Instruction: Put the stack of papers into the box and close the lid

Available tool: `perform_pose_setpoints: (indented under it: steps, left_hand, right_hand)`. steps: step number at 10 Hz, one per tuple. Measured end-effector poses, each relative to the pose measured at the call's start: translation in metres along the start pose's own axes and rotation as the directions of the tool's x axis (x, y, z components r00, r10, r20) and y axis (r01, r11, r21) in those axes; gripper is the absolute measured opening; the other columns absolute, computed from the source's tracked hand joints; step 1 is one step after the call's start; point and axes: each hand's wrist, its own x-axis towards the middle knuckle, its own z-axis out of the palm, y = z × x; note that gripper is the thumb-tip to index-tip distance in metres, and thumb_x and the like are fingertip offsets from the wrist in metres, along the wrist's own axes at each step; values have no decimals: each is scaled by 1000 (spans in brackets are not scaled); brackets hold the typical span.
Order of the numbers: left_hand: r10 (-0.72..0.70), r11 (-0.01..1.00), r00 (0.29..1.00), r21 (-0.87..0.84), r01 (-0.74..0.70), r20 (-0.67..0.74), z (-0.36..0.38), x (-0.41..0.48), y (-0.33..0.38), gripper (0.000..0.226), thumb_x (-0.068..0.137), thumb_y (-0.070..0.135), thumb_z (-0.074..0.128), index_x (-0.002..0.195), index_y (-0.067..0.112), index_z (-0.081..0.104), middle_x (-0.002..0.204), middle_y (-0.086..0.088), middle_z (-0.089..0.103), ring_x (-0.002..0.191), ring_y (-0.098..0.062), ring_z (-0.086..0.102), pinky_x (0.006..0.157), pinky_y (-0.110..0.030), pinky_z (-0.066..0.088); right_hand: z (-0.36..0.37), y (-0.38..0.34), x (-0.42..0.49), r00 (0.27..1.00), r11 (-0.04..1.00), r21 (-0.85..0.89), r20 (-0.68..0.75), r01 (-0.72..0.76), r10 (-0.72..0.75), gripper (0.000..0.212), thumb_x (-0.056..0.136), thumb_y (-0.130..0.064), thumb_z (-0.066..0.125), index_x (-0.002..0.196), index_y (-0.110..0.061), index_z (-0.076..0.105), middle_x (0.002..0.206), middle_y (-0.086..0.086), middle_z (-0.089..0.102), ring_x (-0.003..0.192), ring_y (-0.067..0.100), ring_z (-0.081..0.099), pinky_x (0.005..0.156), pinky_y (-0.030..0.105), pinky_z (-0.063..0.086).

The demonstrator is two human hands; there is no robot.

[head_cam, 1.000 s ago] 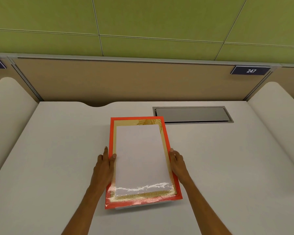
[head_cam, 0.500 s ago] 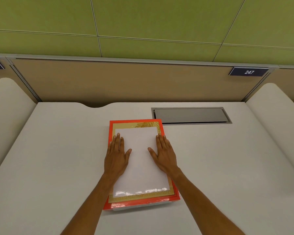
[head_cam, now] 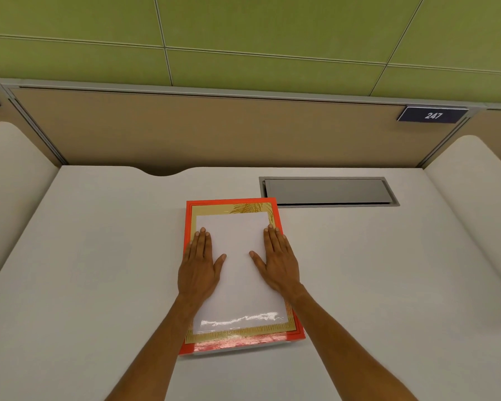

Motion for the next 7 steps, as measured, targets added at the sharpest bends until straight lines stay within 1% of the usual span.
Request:
perform_pose_setpoints:
  steps: [1, 2, 3, 5, 6, 7]
  left_hand:
    - [5, 1000, 1000, 29, -5, -14, 3, 0, 0, 90, 91, 67, 3, 157, 7, 15, 166, -10, 16, 153, -25, 17, 124, -40, 21]
    - [2, 999, 1000, 46, -1, -14, 4, -1, 1, 86, 94, 64, 10, 157, 7, 15, 166, -10, 17, 153, -25, 17, 124, -40, 21]
    - [-2, 997, 1000, 73, 2, -4, 2, -2, 2, 86, 93, 64, 6, 158, 7, 13, 166, -9, 14, 154, -23, 14, 125, -39, 18]
    - [19, 999, 1000, 49, -19, -8, 0, -3, 2, 97, 85, 70, -11, 158, 8, 7, 167, -10, 8, 155, -23, 9, 126, -39, 15]
    - [33, 999, 999, -24, -34, -26, -6, -3, 8, 100, 83, 73, -10, 158, 8, 8, 167, -10, 9, 155, -24, 9, 126, -40, 15]
    - [27, 999, 998, -42, -29, -49, -4, -2, 10, 102, 83, 75, -9, 158, 8, 10, 167, -10, 11, 154, -25, 11, 126, -41, 15]
  right_hand:
    - [2, 0, -1, 1000, 1000, -16, -20, 5, -6, 79, 98, -60, 23, 156, -15, -5, 166, 2, -4, 154, 15, -5, 127, 33, 4]
    - [2, -1, -2, 1000, 1000, -16, -23, 2, -2, 78, 98, -60, 23, 156, -15, -4, 166, 2, -4, 154, 15, -5, 127, 33, 4]
    - [0, -2, -3, 1000, 1000, -9, -11, -8, 8, 79, 98, -60, 24, 156, -15, -4, 166, 2, -4, 154, 16, -5, 127, 33, 3]
    - [-7, -3, -4, 1000, 1000, -9, 18, -4, 4, 81, 98, -62, 24, 156, -14, -5, 166, 3, -5, 154, 17, -5, 127, 33, 3]
    - [-14, 0, -7, 1000, 1000, 27, 13, 2, -3, 85, 95, -65, 26, 157, -15, -4, 166, 3, -3, 154, 17, -3, 127, 33, 3]
    - [-18, 9, -9, 1000, 999, 33, 4, 6, -6, 86, 94, -67, 27, 157, -16, -3, 166, 2, -1, 154, 17, -2, 126, 32, 2]
